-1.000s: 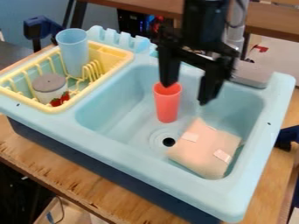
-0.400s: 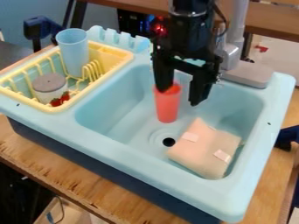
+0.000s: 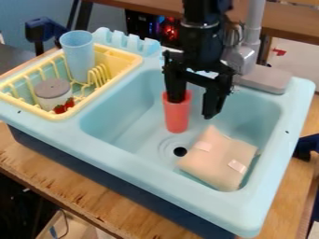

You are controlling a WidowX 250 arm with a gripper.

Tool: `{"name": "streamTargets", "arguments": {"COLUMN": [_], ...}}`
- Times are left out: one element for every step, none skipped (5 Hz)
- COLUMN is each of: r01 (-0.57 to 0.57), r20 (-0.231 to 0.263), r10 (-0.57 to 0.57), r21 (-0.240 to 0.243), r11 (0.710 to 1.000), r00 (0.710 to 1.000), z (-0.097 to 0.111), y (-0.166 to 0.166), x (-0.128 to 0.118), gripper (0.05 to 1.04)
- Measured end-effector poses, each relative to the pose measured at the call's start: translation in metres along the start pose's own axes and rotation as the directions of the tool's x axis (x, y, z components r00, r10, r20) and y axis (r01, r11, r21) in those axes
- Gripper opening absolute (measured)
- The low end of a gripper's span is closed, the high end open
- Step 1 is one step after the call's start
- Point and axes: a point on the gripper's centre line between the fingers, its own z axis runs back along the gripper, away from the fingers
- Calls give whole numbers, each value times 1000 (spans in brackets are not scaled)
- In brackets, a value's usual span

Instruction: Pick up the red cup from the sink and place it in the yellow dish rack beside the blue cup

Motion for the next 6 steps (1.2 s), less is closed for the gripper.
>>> {"name": "streamTargets", "arguments": {"r01": [-4,-27,-44,-45,-46,-46], "r20": [-8,2,-18,-31,-42,-53], "r10": [4,27,44,45,46,47], "r21": [10,9,3,6,7,20], "r11": [1000,1000,999,999,999,999], "r00": [1000,1000,999,999,998,998], "z": [-5,-7,-8,-8,-9,-8], "y": [3,10,14,14,14,15], "x": [4,10,11,9,7,0], "gripper": [1000,948,668,366,170,102]}}
